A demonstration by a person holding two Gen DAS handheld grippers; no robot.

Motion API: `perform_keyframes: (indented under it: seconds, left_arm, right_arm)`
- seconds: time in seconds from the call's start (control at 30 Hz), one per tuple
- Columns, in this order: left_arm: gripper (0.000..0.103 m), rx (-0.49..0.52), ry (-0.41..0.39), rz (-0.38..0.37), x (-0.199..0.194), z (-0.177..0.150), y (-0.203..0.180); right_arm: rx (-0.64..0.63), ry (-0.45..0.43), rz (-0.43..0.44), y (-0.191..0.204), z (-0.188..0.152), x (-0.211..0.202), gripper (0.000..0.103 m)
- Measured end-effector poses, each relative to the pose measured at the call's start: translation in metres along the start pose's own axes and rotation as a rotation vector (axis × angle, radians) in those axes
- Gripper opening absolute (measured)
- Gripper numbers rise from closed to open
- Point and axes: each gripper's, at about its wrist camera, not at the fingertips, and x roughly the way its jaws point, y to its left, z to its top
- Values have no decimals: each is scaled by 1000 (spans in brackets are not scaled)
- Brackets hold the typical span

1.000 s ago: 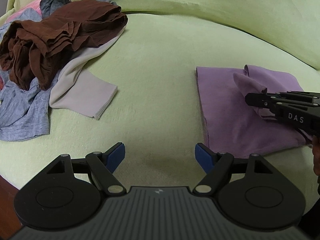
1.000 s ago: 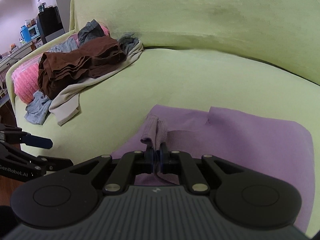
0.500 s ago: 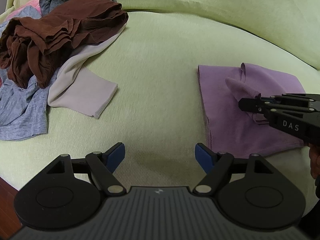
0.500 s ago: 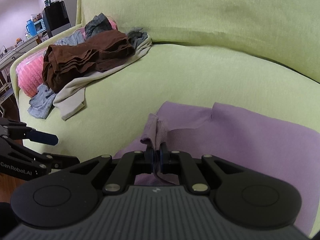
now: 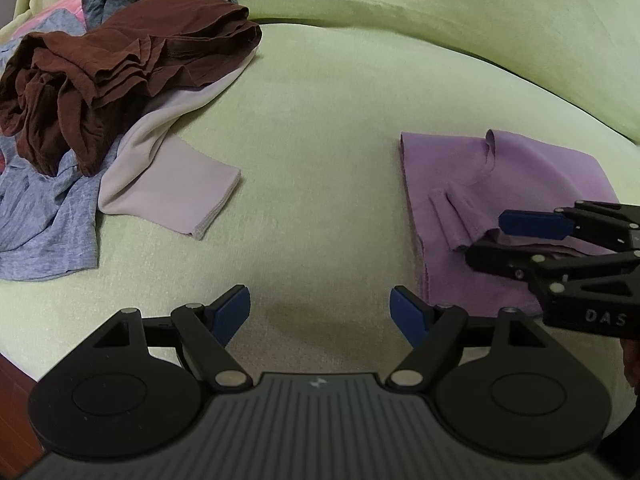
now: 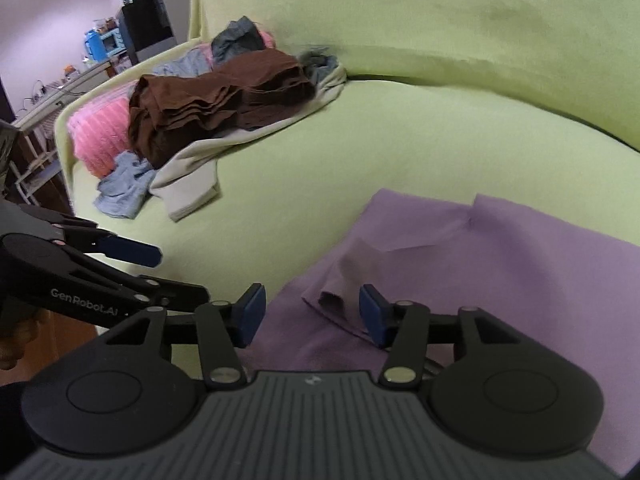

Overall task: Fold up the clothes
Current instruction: 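Fold the held corner over the top's body with the right gripper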

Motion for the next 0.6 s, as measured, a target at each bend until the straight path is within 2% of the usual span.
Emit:
perform_keyframes:
  seconds: [0.07,0.17,0.33,0.37,0.43,0.6]
  left_arm:
    - [79,0,-1,-2,0,0,0]
    - [79,5,-1,-5,0,0,-1]
    - [79,7,5,-8,2,-1,-1]
    - [79,7,4,-8,2,-1,-1]
    - [79,5,2,-10,2,-1,0]
    - [79,-2,5,-9,4,-2,3]
  right_arm:
    - [-14,-7,-24,2,2,3,47]
    - [-39,-1,-53,6,4,11,39]
    - [-154,24,-129,23,-1,24,38]
    - [-188,18,-146,26,-3,26,35]
    - [-226,7,-167,30,-4,26,10]
    - [-199,-23,-134,25,2,21,6]
